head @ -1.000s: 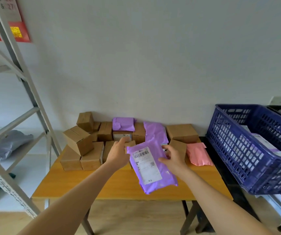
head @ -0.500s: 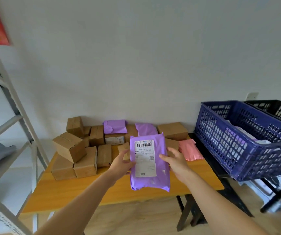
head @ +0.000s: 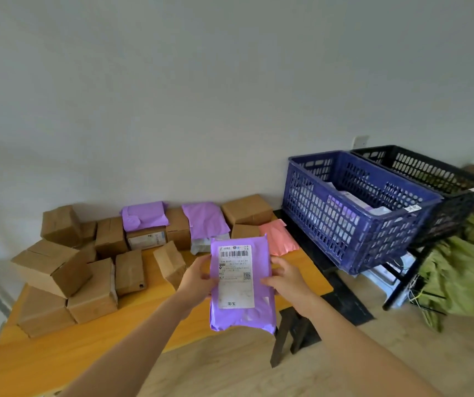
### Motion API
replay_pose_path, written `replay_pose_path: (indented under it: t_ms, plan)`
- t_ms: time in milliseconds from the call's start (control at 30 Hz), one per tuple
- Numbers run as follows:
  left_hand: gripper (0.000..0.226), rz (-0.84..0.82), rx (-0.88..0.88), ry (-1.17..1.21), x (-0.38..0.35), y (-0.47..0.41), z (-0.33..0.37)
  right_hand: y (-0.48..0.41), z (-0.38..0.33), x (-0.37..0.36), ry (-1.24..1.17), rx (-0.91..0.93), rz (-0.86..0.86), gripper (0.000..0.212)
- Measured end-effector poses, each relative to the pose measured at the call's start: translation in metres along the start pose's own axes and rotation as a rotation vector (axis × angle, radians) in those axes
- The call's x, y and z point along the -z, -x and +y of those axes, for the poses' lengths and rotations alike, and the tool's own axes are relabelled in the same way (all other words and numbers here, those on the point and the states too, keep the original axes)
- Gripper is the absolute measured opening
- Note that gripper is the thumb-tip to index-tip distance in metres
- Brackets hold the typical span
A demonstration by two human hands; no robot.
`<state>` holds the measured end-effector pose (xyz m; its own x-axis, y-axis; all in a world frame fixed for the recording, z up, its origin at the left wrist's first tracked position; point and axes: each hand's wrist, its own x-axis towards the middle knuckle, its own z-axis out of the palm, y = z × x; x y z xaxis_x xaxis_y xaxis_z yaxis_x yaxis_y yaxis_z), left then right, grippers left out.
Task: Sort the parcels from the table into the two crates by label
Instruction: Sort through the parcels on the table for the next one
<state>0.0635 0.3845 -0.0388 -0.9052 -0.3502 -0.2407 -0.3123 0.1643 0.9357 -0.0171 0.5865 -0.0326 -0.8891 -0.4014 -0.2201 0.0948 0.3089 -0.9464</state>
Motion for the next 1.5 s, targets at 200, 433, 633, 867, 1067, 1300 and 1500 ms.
replay_pose_path:
  t_ms: [200, 433, 633, 867, 1067, 1300, 1500]
  plan:
    - [0.056, -0.087, -0.008, -0.042, -0.055, -0.022, 0.026, 0.006, 0.014, 0.058, 0.007, -0.024, 0.096, 0.042]
    - [0.049, -0.193, -0.067, -0.104, -0.144, -0.039, 0.065, 0.015, 0.034, 0.149, -0.010, -0.035, 0.229, 0.052]
    - [0.049, -0.253, -0.084, -0.113, -0.228, -0.043, 0.099, 0.021, 0.051, 0.235, 0.024, -0.046, 0.274, 0.044]
    - [0.044, -0.262, -0.113, -0.133, -0.324, -0.045, 0.136, 0.023, 0.072, 0.336, 0.023, -0.043, 0.300, 0.044]
    - [0.039, -0.212, -0.120, -0.127, -0.394, -0.045, 0.173, 0.023, 0.082, 0.407, -0.056, -0.023, 0.307, 0.047]
    - [0.038, -0.144, -0.116, -0.105, -0.447, -0.056, 0.198, 0.001, 0.085, 0.462, -0.066, 0.041, 0.363, 0.054]
    - [0.041, -0.109, -0.181, -0.081, -0.475, -0.097, 0.228, -0.036, 0.075, 0.496, -0.110, 0.098, 0.413, 0.054]
